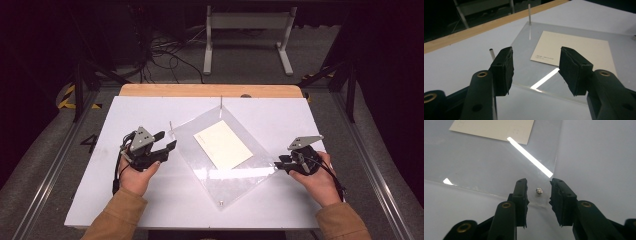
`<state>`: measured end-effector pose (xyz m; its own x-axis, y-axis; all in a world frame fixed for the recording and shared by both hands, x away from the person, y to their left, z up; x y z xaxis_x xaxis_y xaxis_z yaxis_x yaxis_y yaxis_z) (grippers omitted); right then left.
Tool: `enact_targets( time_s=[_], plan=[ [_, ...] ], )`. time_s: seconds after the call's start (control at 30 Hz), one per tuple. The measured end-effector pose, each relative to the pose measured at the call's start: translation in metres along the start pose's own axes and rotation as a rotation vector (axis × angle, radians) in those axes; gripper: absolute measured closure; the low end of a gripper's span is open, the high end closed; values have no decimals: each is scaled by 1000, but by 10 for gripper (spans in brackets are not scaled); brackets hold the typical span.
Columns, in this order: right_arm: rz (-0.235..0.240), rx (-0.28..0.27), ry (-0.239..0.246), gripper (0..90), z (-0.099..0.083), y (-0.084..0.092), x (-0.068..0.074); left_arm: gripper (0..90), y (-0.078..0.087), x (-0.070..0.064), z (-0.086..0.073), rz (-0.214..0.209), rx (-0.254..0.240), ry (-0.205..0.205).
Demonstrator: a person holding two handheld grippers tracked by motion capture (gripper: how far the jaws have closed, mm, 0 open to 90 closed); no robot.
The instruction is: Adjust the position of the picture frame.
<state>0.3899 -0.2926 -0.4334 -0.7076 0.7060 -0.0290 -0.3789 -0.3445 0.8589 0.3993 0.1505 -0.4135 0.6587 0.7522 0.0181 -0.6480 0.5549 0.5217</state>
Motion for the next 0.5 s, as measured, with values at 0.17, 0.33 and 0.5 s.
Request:
enact_targets(
  time_s=[0.17,0.33,0.5],
  plan=[
    [14,25,5,656,1,-7,0,443,6,-3,-4,-14,-2,-1],
    [20,43,15,665,3,-14,-1,438,7,-1,-10,-17,5,15],
    [18,70,20,699,4,-22,-3,435,8,0,-13,-14,9,19]
  ],
)
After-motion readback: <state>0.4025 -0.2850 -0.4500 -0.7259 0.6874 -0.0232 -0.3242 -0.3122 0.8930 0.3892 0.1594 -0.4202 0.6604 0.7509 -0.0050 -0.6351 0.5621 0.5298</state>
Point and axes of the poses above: each handheld gripper's, and its own axes: y roughly backward along the jaws, z roughly out of its top, x roughly to its left, the point moved 3 cm from there along -y, roughly forward along the jaws, and after that the axes turned 7 degrees about x, right-handed, at the moved point
